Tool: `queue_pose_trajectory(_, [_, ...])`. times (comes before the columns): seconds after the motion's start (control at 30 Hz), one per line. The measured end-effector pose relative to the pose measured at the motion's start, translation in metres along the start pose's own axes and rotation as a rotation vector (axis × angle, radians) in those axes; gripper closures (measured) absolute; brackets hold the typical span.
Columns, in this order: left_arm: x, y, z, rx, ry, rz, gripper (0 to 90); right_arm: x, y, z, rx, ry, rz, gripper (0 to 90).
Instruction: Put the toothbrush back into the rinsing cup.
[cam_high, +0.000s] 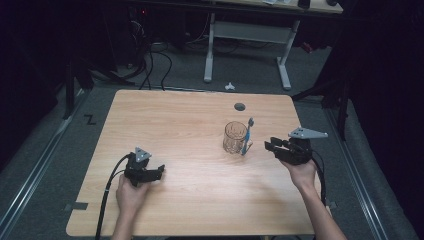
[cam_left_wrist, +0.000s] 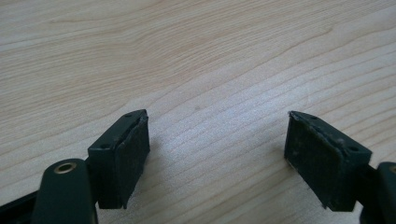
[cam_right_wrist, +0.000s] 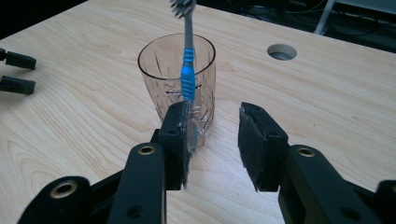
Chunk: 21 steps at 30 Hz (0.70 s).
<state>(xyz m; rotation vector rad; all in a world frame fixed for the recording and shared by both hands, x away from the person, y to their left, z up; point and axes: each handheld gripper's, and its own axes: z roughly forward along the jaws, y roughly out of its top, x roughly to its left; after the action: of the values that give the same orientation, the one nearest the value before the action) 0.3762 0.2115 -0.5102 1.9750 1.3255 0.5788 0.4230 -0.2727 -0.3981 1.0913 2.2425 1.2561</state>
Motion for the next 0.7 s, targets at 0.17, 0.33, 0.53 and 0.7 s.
queue_pose_trajectory(0.17, [0.000,0.000,0.000,0.000,0.000,0.000,22.6,0.003,0.000,-0.002,-0.008,0.010,-0.005,63.8])
queue_pose_trajectory(0.33, [0.000,0.000,0.000,0.000,0.000,0.000,22.7,0.003,-0.005,-0.004,-0.014,0.012,0.006,63.8])
queue_pose_trajectory(0.53, [0.000,0.000,0.000,0.000,0.000,0.000,22.7,0.002,-0.010,-0.007,-0.025,0.012,0.022,63.7])
queue_pose_trajectory(0.7, [0.000,0.000,0.000,0.000,0.000,0.000,22.7,0.003,-0.013,-0.010,-0.035,0.014,0.027,63.7])
